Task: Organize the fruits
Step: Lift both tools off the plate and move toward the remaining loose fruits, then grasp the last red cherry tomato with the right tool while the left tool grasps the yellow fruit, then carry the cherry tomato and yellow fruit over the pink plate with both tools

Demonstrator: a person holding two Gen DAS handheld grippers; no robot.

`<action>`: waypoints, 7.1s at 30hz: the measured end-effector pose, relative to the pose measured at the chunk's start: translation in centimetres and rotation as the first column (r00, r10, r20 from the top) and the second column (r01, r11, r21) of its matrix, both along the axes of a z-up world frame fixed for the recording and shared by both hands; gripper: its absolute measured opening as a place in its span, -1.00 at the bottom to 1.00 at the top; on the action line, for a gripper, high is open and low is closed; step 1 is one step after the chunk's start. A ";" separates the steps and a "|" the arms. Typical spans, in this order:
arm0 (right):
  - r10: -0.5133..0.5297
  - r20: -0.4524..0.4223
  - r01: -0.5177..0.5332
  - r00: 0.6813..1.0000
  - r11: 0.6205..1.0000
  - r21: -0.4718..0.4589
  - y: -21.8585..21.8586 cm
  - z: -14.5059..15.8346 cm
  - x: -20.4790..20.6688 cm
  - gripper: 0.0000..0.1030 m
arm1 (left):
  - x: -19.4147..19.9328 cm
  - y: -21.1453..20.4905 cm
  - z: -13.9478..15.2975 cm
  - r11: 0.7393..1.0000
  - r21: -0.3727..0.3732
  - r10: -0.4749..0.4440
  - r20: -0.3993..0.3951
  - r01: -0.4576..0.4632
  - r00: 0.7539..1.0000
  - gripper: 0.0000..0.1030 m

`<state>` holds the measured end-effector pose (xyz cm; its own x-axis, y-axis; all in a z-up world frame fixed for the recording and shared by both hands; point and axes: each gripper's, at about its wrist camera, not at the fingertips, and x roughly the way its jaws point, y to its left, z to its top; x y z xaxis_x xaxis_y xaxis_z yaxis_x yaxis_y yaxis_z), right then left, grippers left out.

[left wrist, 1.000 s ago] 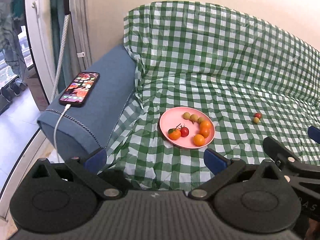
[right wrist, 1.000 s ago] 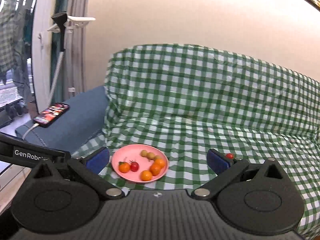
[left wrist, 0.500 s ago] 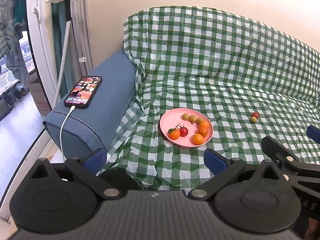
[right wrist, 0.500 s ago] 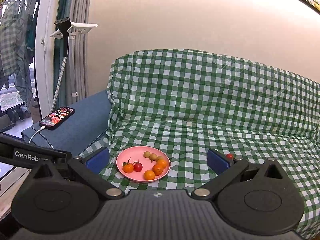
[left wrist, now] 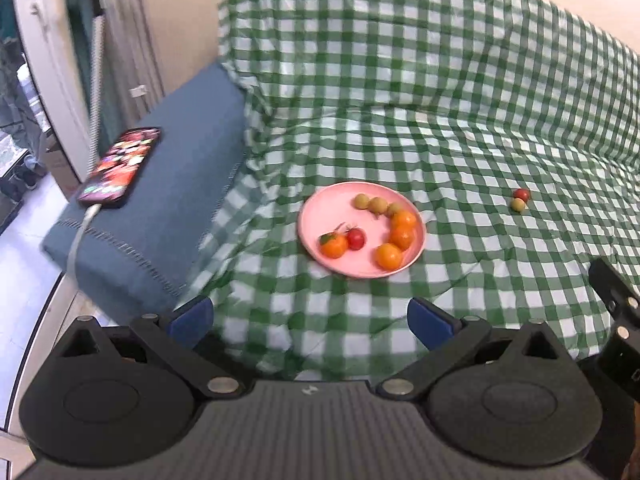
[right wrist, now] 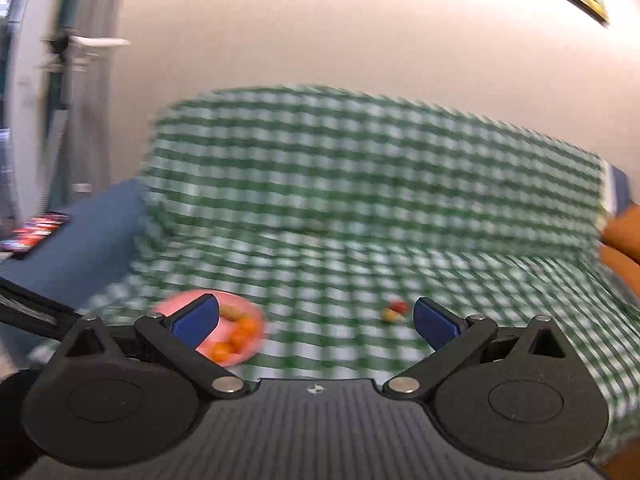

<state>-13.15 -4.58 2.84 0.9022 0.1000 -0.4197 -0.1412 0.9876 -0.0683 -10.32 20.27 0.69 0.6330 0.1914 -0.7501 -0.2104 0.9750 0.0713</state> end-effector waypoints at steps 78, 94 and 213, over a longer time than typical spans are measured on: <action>-0.377 -0.278 0.377 0.884 0.924 -0.055 -12.9 -24.7 40.8 0.99 | 41.1 -17.1 -18.9 0.938 -0.188 -0.315 -0.109 0.291 0.943 1.00; -0.494 -0.267 0.493 0.828 0.867 -0.077 -16.1 -25.5 41.2 0.99 | 43.1 -22.1 -22.4 0.917 -0.164 -0.385 -0.135 0.363 0.913 1.00; 0.341 -0.290 -0.338 0.894 0.939 0.061 10.5 -15.4 23.6 -0.30 | 23.4 7.5 -13.7 0.988 -0.152 0.006 -0.114 -0.023 0.993 -0.45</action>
<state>10.41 5.97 -12.58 0.6503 0.3830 -0.6561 -0.4801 0.8765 0.0357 13.11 27.81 -13.04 0.5408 0.0774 -0.8376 -0.2239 0.9731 -0.0547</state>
